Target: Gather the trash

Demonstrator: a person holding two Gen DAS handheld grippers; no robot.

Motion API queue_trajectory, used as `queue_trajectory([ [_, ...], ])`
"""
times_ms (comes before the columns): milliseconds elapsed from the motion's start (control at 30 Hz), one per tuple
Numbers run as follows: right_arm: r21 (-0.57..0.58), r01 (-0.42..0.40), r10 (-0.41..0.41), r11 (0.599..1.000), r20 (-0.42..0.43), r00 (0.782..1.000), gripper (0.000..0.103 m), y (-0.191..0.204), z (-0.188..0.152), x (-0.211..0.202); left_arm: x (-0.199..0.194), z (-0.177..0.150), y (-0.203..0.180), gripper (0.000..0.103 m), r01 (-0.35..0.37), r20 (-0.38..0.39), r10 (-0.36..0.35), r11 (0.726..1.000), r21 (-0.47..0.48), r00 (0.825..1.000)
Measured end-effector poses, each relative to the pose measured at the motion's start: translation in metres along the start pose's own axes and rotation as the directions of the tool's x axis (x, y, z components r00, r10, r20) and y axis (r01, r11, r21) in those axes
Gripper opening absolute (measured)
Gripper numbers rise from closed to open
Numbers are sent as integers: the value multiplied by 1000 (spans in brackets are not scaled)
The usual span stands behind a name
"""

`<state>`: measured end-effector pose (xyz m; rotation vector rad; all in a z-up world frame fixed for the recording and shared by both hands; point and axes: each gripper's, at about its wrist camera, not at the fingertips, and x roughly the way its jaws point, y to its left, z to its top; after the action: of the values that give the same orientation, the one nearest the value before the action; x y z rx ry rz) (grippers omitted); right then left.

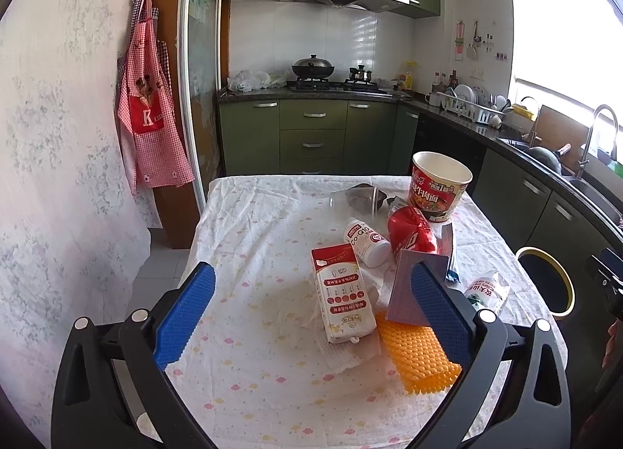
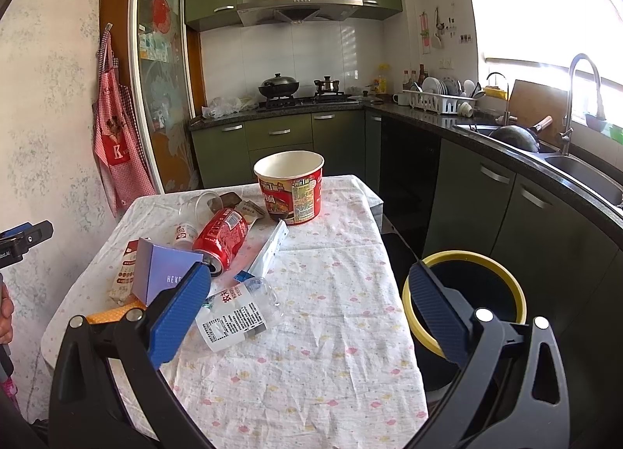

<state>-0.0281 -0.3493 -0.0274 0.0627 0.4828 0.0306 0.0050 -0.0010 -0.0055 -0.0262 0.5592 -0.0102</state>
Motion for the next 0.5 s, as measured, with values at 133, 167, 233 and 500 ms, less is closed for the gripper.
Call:
queue_trajectory([
  [133,2,0,0,1000,-3,1000,97,0,0,1,0,-1,0,99,0,-2,0,1000,2,1000],
  [167,3,0,0,1000,-4,1000,97,0,0,1,1,-1,0,99,1,-2,-1,1000,4,1000],
  [233,4,-1,1,1000,-5,1000,97,0,-1,2,0,-2,0,99,0,0,0,1000,6,1000],
  [500,10,1,-1,1000,-13,1000,97,-1,-3,5,0,-1,0,99,2,-4,-2,1000,9,1000],
])
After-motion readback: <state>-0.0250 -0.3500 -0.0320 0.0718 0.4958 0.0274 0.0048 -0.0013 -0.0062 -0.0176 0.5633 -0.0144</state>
